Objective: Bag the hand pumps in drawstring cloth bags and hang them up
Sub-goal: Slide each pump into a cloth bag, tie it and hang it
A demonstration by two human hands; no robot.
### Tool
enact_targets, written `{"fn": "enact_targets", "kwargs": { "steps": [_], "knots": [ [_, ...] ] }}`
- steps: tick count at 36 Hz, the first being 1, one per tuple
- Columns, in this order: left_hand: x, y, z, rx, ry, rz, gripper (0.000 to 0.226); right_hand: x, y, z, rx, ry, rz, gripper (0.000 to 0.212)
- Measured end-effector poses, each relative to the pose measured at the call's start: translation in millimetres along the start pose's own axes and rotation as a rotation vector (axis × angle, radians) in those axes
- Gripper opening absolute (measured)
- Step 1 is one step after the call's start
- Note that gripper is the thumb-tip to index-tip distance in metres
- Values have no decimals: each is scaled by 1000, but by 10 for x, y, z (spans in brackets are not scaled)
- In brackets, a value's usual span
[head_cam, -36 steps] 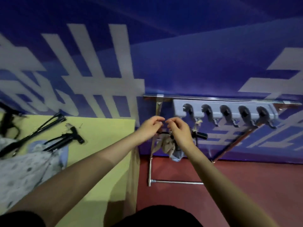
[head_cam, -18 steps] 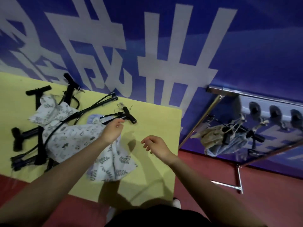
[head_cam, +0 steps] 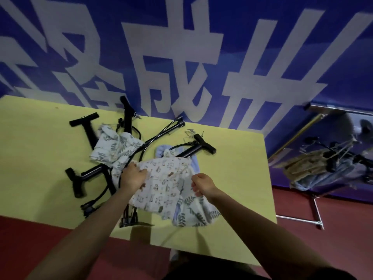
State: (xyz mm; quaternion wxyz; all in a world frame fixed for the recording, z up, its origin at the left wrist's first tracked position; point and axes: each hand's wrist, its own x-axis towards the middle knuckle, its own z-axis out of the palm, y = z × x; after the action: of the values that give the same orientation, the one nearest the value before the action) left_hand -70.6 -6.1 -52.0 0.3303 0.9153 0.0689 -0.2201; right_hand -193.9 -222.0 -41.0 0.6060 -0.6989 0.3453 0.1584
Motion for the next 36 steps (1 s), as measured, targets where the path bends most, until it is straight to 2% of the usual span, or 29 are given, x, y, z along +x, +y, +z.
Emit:
{"fn": "enact_targets", "kwargs": {
  "steps": [3,7,12,13,14,15,16,18,20,24,28,31,33,36],
  "knots": [
    [-8,-25,-9,12,42,22,68,40,6,100,-43,-8,29,29],
    [-47,-54,48,189,28,34,72,64,48,138,-108,1,30,27],
    [79,-138,136,149,90,-22,89,210,37,165,-138,3,-40,24],
    [85,-141,145,145,93,-27,83,235,31,186,-121,-5,-33,17],
    [87,-143,159,157,91,-14,66,271,24,207,-100,-8,-18,13],
    [84,-145,170,186,77,18,47,310,19,230,-69,-3,-1,20],
    [74,-150,183,207,53,52,37,354,19,256,-21,3,21,30],
    [44,-151,185,222,35,103,38,424,4,305,100,1,54,35],
    [18,-136,177,212,43,141,31,480,-10,336,171,-9,60,26],
    [-119,-28,139,67,117,281,30,495,-121,330,211,-15,77,28],
    [-368,140,-1,-181,193,344,30,386,-172,259,382,-145,24,24],
    [-596,297,-149,-345,166,381,23,196,-141,158,409,-283,-5,19],
    [-757,379,-233,-404,150,400,23,42,-138,91,347,-365,-43,27],
    [-912,496,-292,-409,109,436,18,-109,-159,-8,323,-345,-115,25]
  ]
}}
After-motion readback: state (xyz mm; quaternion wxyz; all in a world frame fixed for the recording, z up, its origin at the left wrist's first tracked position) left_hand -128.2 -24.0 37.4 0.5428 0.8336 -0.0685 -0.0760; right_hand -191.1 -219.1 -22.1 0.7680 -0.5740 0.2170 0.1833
